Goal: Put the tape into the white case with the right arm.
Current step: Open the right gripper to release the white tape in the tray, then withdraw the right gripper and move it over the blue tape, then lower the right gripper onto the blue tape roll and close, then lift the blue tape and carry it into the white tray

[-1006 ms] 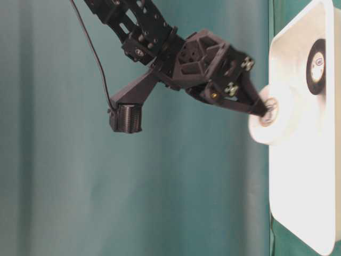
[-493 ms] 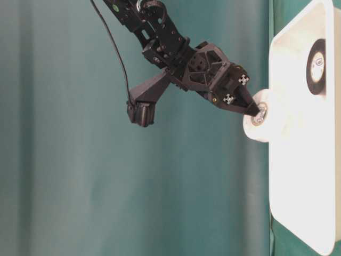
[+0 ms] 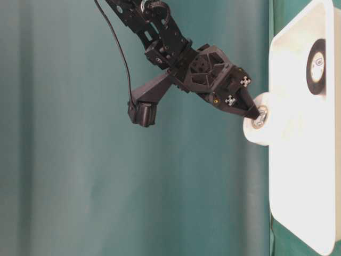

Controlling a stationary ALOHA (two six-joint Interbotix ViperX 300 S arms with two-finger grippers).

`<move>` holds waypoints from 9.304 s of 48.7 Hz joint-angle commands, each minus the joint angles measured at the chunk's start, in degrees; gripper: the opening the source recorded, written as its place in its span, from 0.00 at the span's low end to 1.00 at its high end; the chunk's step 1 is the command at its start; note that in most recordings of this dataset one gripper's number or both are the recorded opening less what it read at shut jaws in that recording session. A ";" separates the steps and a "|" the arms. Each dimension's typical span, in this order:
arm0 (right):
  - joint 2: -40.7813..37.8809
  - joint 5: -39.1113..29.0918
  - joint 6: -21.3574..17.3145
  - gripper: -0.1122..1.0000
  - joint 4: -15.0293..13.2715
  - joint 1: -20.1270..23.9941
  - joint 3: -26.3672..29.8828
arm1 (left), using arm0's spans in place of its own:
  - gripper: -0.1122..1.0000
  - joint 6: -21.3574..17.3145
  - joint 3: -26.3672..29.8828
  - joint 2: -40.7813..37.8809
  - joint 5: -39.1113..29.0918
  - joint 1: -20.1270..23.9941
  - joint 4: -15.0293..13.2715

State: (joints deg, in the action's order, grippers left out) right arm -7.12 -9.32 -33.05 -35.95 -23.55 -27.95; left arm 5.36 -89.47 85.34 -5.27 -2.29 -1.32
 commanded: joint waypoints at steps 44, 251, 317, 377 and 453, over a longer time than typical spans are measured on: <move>19.95 -0.97 -0.62 0.63 -0.26 0.09 -18.72 | 0.10 0.00 0.79 -1.05 0.53 0.09 -0.09; 16.17 9.23 -4.66 0.62 3.43 34.72 -31.99 | 0.10 0.00 0.79 -1.05 0.53 0.18 0.00; 19.42 3.43 -4.92 0.11 3.52 36.30 -26.46 | 0.10 0.00 0.79 -1.05 0.53 0.18 -0.09; 5.10 -5.71 -4.48 0.11 3.43 37.79 -5.98 | 0.10 0.00 0.79 -1.05 0.53 0.18 -0.09; 1.41 -4.83 1.49 0.11 -1.67 15.38 -2.64 | 0.10 0.00 0.79 -1.05 0.53 0.18 0.00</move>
State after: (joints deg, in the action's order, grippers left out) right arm -6.33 -14.77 -31.55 -37.44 -8.09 -31.64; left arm 5.36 -89.47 85.34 -5.27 -2.29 -1.32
